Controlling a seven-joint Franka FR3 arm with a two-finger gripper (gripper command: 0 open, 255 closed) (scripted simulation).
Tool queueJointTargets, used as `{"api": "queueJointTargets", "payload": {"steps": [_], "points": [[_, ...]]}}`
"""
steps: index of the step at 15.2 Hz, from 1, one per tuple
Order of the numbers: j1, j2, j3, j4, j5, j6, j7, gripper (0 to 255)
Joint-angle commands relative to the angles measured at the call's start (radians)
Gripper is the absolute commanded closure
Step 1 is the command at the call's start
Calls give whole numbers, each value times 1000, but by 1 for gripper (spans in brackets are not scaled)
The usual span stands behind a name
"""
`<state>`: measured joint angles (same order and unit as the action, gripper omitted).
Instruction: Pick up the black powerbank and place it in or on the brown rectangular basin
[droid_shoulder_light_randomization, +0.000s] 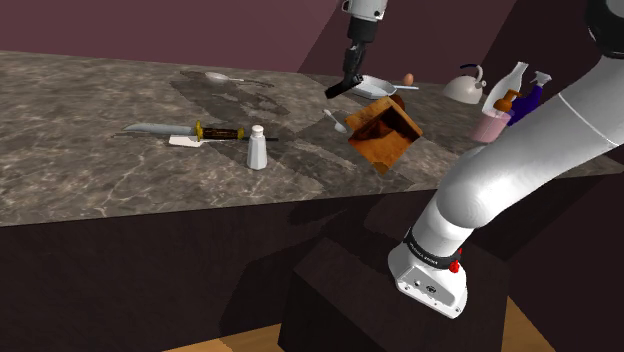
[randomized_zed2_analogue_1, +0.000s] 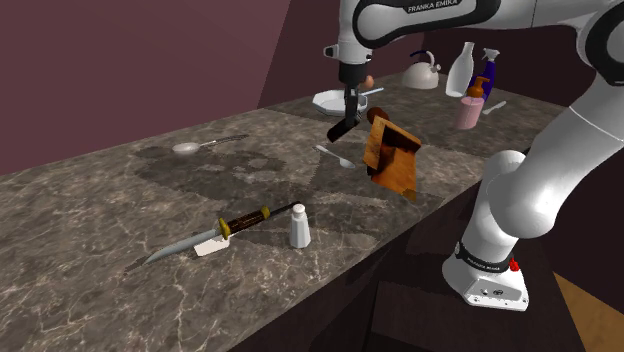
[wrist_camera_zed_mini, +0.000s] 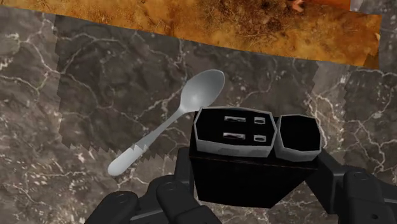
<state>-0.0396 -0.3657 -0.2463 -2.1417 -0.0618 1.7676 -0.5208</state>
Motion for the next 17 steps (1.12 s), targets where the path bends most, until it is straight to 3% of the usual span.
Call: {"api": "queueJointTargets", "payload": {"steps": [1,10,17], "points": [[-18,-59,-15,-43,-19,-14,-24,255],[-124,-320,-108,-214,-137,-92,-160,255],[-131,-322,-124,-308,-151,0,-158,255]]}}
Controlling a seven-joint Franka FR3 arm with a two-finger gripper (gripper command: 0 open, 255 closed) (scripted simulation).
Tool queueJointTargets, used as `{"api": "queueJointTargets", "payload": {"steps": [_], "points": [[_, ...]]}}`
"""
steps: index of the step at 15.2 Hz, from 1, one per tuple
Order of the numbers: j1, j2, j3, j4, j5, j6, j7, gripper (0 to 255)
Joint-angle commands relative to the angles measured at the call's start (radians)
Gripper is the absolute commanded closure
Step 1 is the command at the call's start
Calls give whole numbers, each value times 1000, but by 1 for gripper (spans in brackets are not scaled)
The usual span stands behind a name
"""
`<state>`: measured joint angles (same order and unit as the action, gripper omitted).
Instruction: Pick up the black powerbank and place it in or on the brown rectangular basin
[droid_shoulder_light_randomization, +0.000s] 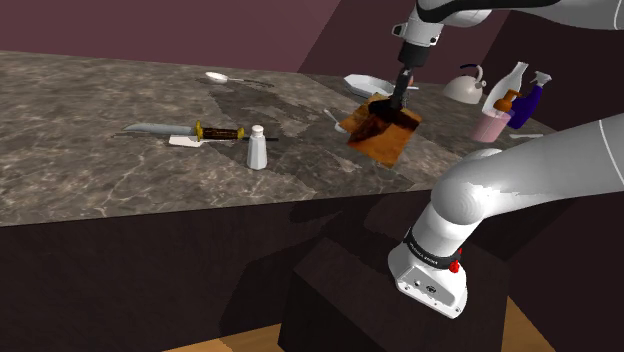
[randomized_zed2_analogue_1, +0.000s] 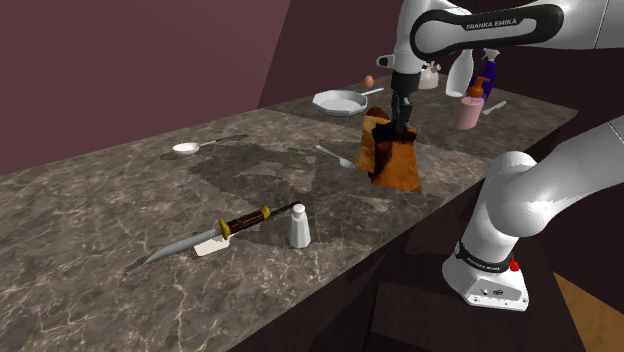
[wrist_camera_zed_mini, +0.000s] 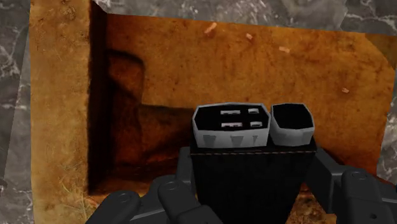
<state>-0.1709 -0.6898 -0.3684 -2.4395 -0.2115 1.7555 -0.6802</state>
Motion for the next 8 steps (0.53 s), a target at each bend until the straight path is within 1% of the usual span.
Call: {"api": "queueJointTargets", "payload": {"steps": [1,6,8], "points": [[-1,2,-4,-23,-3,26,1,255],[-5,9,-18,-85,-14,94,2,255],[-5,10,-19,-88,-15,98,2,255]]}}
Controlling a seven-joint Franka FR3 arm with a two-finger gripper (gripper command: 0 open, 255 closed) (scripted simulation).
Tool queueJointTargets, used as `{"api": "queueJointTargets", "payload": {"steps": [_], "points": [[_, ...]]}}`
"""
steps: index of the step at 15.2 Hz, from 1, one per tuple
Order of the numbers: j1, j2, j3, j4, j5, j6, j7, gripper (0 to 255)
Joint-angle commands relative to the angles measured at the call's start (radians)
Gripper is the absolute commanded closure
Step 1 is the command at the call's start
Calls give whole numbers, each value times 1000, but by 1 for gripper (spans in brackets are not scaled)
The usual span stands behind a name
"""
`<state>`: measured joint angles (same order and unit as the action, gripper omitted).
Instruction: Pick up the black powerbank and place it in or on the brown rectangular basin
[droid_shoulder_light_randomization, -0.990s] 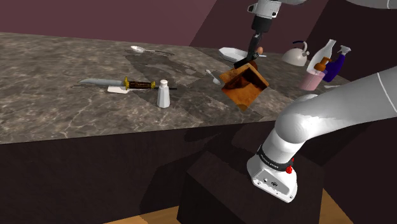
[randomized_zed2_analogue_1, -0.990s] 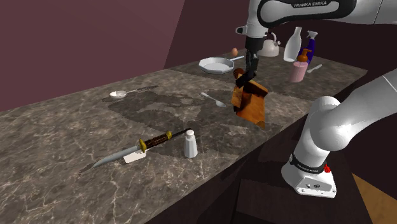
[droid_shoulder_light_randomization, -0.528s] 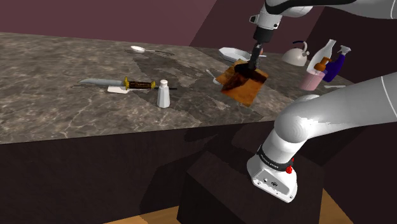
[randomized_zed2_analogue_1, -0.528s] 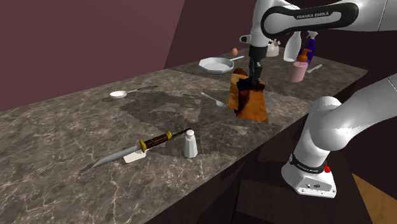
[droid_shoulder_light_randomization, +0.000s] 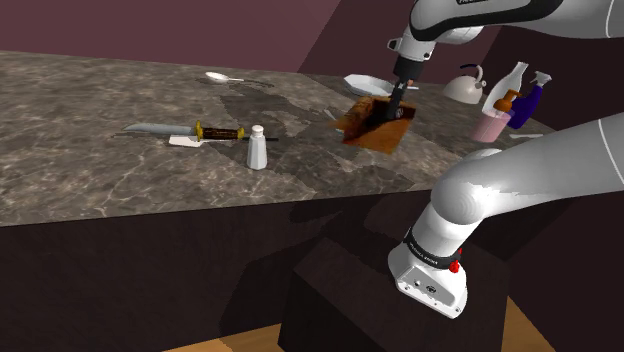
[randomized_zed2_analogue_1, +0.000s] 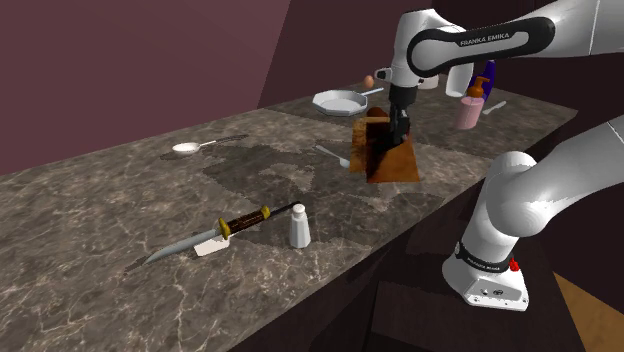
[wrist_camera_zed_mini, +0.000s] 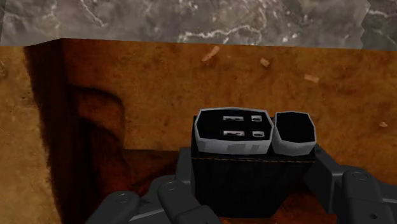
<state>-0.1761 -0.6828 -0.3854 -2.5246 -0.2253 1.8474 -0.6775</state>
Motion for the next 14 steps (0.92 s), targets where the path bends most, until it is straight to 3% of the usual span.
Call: {"api": "queueJointTargets", "payload": {"steps": [1,6,7,12,14], "points": [[0,3,-2,-3,-1,6,-1,255],[0,3,-2,-3,-1,6,-1,255],[0,3,-2,-3,-1,6,-1,0],[0,3,-2,-3,-1,6,-1,0],[4,-2,11,60,10,-62,-3,0]]}}
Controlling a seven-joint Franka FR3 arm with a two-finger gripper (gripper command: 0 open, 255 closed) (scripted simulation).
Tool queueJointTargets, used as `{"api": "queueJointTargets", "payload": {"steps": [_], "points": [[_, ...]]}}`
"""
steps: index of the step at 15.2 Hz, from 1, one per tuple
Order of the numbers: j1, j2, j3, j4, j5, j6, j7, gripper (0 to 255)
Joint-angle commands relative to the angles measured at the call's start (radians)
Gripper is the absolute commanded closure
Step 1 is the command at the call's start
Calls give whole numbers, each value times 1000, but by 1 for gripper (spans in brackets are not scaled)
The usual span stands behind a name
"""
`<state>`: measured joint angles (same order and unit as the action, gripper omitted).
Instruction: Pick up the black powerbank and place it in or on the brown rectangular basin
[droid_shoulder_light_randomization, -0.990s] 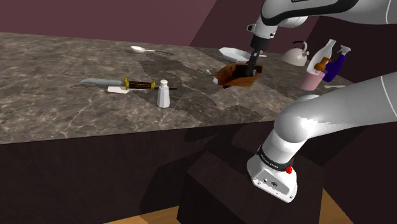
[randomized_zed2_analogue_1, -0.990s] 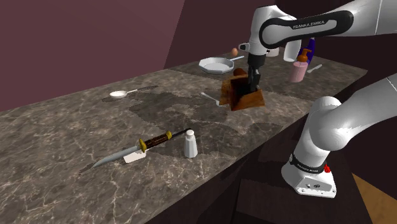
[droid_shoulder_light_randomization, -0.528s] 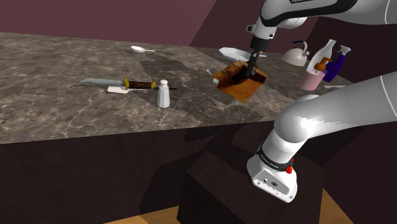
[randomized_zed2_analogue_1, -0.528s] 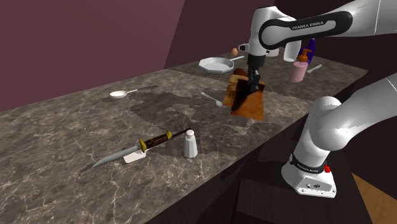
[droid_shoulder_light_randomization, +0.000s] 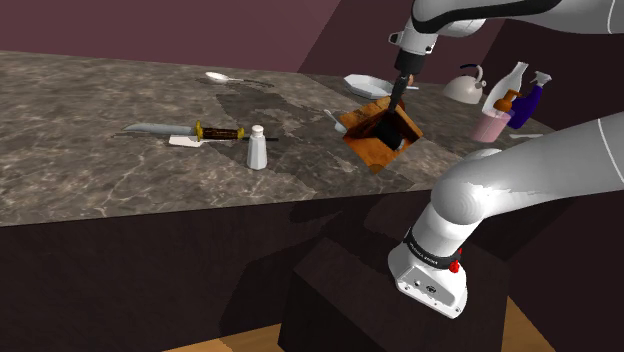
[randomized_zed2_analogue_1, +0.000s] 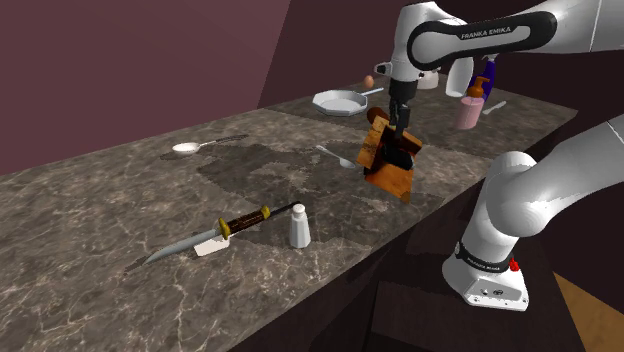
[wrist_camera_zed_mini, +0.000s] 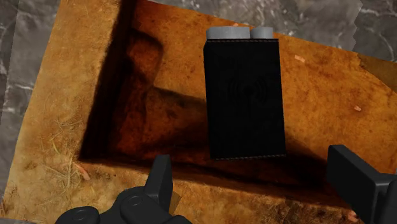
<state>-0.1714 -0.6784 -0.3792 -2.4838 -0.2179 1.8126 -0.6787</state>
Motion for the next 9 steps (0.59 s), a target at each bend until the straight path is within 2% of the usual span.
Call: {"api": "queueJointTargets", "payload": {"steps": [1,2,9], "points": [[2,-7,10,53,7,-60,-3,0],[4,-6,14,79,11,-86,-4,0],[4,-6,14,79,11,-86,-4,0]]}}
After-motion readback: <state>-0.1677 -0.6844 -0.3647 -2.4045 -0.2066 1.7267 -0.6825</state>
